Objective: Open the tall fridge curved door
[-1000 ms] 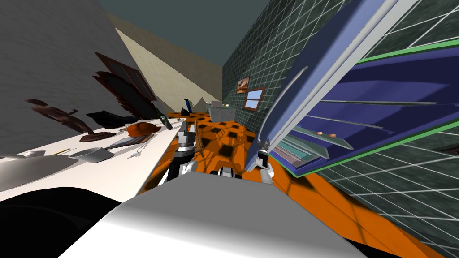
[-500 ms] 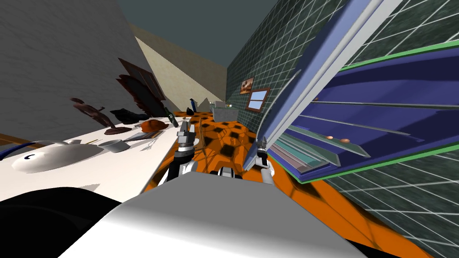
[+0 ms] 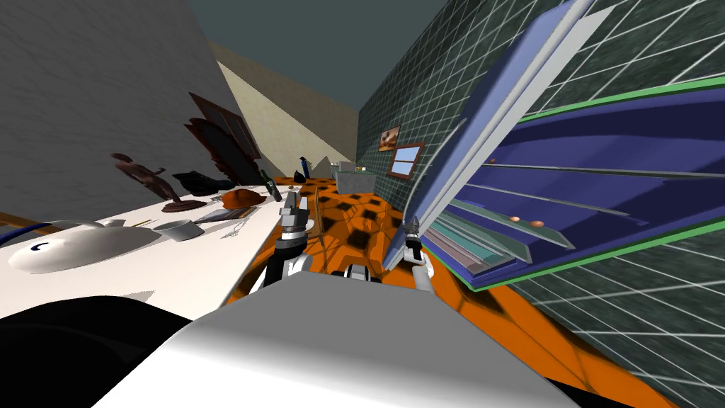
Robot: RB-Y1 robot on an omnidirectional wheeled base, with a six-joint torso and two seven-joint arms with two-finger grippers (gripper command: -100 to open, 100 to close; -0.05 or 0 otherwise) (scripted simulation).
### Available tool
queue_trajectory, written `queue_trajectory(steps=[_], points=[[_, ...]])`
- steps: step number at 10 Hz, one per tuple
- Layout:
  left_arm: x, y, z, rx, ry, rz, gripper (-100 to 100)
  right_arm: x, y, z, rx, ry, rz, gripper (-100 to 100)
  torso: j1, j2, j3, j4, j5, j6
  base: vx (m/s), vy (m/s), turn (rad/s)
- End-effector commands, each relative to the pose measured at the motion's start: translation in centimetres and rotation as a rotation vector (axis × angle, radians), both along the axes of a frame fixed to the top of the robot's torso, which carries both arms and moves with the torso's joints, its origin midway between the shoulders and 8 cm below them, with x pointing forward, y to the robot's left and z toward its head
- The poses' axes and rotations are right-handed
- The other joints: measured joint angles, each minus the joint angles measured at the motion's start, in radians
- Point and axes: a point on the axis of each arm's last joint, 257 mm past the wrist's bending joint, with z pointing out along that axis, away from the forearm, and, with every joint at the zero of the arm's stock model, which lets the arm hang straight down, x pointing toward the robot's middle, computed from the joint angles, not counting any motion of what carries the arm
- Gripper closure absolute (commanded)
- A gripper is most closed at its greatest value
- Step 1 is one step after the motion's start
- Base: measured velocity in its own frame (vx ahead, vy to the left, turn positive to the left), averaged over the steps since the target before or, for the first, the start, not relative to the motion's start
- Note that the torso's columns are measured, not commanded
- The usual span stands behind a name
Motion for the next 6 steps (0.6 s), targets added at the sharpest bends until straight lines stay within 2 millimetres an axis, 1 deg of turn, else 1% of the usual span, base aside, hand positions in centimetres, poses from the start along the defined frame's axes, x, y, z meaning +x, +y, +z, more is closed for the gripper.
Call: queue_trajectory(steps=[1, 2, 3, 5, 6], points=[[0.0, 0.0, 0.0, 0.000, 0.000, 0.000, 0, 0.1, -1.4, -2.5, 0.037, 0.080, -0.032, -100, -0.002, -0.001, -0.001, 0.000, 0.000, 0.000, -0.017, -0.002, 0.006], [0.0, 0.0, 0.0, 0.000, 0.000, 0.000, 0, 1.6, 0.7, -0.4, -0.025, 0.075, 0.043, -100, -0.004, -0.002, -0.001, 0.000, -0.001, 0.000, -0.097, -0.008, 0.326], [0.0, 0.0, 0.0, 0.000, 0.000, 0.000, 0, 1.9, 1.6, -0.9, -0.042, 0.101, 0.065, -100, 0.001, 0.002, 0.001, 0.002, 0.001, -0.006, -0.094, -0.040, 0.207], [0.0, 0.0, 0.0, 0.000, 0.000, 0.000, 0, 2.1, 1.4, -1.9, -0.018, 0.136, 0.065, -100, 0.010, 0.013, 0.008, 0.004, 0.004, 0.003, -0.022, -0.016, -0.026], [0.0, 0.0, 0.0, 0.000, 0.000, 0.000, 0, 2.1, 1.2, -2.3, 0.013, 0.149, 0.062, -100, 0.009, 0.012, 0.008, 0.003, 0.003, 0.003, 0.001, 0.010, -0.015]])
